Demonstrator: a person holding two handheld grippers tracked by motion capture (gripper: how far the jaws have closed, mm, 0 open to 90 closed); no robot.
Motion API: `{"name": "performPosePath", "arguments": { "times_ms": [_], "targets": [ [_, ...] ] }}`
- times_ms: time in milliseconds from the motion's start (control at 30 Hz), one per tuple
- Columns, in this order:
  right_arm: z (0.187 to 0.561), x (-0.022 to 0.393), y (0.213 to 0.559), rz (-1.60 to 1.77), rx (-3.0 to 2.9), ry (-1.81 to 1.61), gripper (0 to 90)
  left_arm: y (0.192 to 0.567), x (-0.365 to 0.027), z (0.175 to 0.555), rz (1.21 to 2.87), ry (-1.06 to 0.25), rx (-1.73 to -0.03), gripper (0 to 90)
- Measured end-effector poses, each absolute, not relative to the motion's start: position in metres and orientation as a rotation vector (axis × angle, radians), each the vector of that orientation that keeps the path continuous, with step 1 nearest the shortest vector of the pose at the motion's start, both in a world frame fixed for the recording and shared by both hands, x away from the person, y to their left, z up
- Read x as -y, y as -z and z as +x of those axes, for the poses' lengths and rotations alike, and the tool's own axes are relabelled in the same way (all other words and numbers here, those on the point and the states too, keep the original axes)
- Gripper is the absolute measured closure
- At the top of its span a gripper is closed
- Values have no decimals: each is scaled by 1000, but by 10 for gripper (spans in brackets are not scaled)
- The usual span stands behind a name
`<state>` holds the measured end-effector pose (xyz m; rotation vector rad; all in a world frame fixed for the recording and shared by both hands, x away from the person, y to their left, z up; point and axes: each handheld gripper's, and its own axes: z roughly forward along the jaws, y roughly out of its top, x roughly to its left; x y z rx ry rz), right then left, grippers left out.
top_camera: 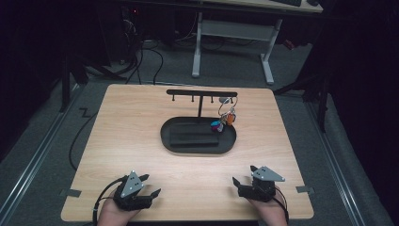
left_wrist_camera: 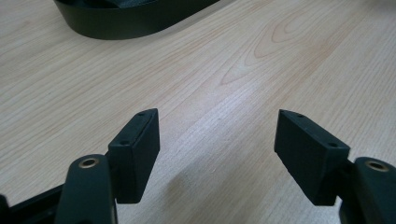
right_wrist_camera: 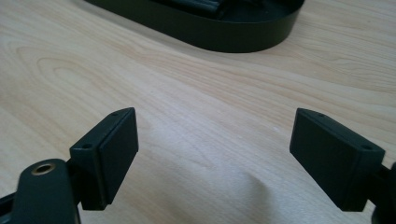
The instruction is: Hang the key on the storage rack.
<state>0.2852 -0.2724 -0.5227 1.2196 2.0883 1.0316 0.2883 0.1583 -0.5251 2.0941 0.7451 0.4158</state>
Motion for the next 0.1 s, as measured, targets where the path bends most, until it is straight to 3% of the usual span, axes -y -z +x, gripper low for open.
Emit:
{"name": "performPosePath", "arguments": {
  "times_ms": [100],
  "targets": [
    [283,269,521,1205,-2083,-1039,153,523,-161,288,2082,-420,-745,317]
  ]
}}
